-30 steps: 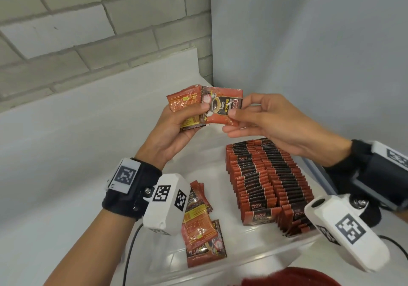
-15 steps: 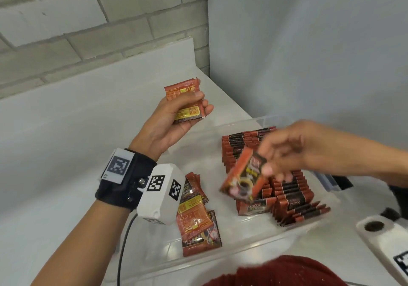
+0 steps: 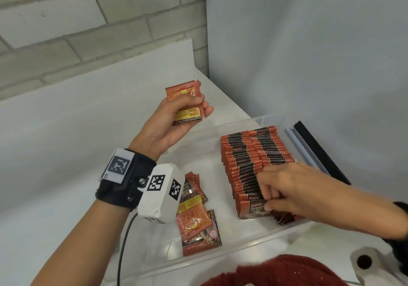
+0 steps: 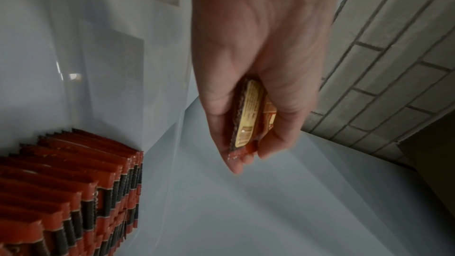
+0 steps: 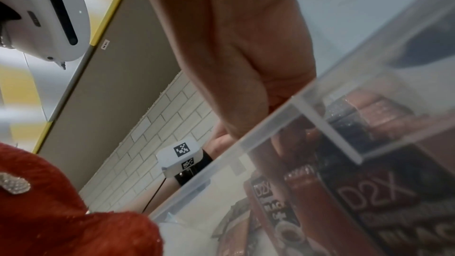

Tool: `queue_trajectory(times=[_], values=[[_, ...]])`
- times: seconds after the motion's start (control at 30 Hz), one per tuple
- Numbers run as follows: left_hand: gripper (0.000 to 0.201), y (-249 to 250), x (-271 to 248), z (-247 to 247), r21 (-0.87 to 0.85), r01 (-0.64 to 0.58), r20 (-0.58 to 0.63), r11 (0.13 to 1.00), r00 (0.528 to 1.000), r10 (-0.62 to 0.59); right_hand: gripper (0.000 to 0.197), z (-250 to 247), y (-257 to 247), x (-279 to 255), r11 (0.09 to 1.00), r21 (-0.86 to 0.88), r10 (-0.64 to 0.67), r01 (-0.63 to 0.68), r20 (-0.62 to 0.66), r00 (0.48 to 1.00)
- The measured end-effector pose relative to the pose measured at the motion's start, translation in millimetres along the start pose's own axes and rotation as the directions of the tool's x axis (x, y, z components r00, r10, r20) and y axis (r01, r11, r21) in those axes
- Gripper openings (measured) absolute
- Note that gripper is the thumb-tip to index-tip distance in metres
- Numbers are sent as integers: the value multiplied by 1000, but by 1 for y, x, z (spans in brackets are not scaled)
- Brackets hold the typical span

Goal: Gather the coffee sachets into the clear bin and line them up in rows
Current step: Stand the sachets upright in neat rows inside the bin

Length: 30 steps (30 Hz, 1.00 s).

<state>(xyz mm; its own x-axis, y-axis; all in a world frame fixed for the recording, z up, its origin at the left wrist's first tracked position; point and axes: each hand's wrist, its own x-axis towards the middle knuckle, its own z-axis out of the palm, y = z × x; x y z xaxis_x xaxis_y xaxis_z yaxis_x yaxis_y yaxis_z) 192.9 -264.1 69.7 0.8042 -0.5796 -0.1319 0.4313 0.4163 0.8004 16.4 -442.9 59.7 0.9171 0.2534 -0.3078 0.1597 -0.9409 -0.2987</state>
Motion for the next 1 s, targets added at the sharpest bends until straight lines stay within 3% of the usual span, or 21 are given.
queue_trajectory(times=[0.27, 0.5, 0.63, 0.8, 0.9, 1.0], values=[[14, -1, 0, 1, 31, 22, -46, 999, 999, -21, 24, 0, 1, -1, 997, 78, 22, -24, 36, 999], [15, 0, 1, -1, 49, 28, -42, 998, 999, -26, 30, -13, 4, 4, 990, 139, 9, -18, 71, 997], [19, 0, 1, 0, 83, 31, -14, 996, 999, -30, 28, -51, 1, 12, 919, 393, 79, -40, -85, 993], [20, -1, 1, -1, 138, 40, 7, 990, 999, -42, 24, -87, 4, 48, 891, 448, 134, 69, -406, 904], [20, -3, 0, -1, 161, 52, 28, 986, 998, -58, 31, -100, 4, 75, 872, 480, 151, 101, -458, 876], [20, -2, 0, -2, 187, 64, 57, 980, 995, -76, 33, -104, -4, 94, 873, 467, 77, 140, -415, 906]])
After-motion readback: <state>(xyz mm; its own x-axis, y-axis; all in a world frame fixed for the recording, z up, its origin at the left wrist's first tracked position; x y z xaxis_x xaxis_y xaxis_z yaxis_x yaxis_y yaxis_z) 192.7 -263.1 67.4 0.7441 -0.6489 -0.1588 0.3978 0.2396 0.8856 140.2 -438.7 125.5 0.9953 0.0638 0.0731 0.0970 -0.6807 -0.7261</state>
